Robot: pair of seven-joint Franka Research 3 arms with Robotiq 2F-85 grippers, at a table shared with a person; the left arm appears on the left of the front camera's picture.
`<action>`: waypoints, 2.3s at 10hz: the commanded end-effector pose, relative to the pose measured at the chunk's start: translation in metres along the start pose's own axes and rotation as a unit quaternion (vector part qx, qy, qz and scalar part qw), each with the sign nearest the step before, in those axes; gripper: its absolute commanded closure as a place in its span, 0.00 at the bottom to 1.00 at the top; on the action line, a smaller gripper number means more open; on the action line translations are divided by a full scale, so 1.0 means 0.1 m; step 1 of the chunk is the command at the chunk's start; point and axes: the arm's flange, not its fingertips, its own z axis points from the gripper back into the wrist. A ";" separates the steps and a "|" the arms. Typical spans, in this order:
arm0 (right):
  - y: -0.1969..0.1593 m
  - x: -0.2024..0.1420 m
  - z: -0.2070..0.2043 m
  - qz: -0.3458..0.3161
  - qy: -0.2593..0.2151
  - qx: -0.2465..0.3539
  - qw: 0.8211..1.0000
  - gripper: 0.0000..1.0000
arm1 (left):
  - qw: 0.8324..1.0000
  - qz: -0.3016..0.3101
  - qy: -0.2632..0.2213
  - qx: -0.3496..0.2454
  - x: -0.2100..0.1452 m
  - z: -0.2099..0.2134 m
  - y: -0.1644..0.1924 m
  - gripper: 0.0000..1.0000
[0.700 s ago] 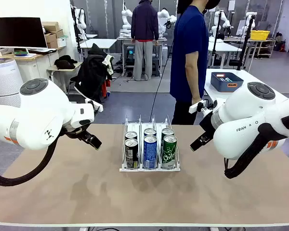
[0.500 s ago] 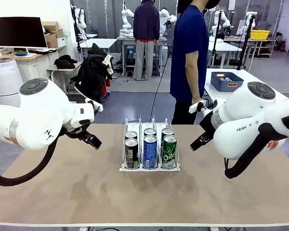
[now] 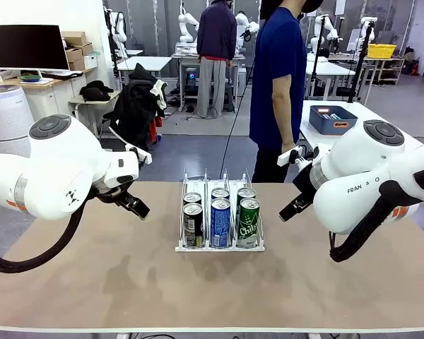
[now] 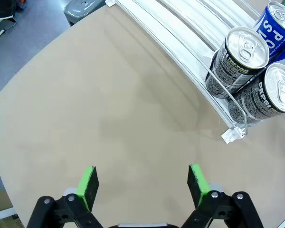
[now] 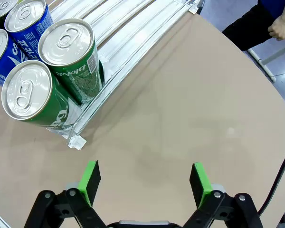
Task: Fill the beverage cans into the dispenser.
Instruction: Pick up the Ionic drink handed by the human.
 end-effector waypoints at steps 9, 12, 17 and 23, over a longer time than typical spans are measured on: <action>0.00 0.00 0.00 0.000 0.000 0.000 1.000 0.00 | 1.000 0.000 0.000 0.000 0.00 0.00 0.00 0.00; -0.12 0.16 0.22 -0.009 0.039 0.025 0.999 0.00 | 0.998 -0.039 0.029 -0.034 0.22 0.29 0.08 0.00; -0.47 0.58 0.77 0.037 0.071 0.165 0.983 0.00 | 0.979 -0.103 -0.007 -0.173 0.36 0.80 0.38 0.00; -0.64 0.77 1.17 0.055 0.050 0.190 0.979 0.00 | 0.972 -0.149 -0.029 -0.180 0.41 1.29 0.44 0.00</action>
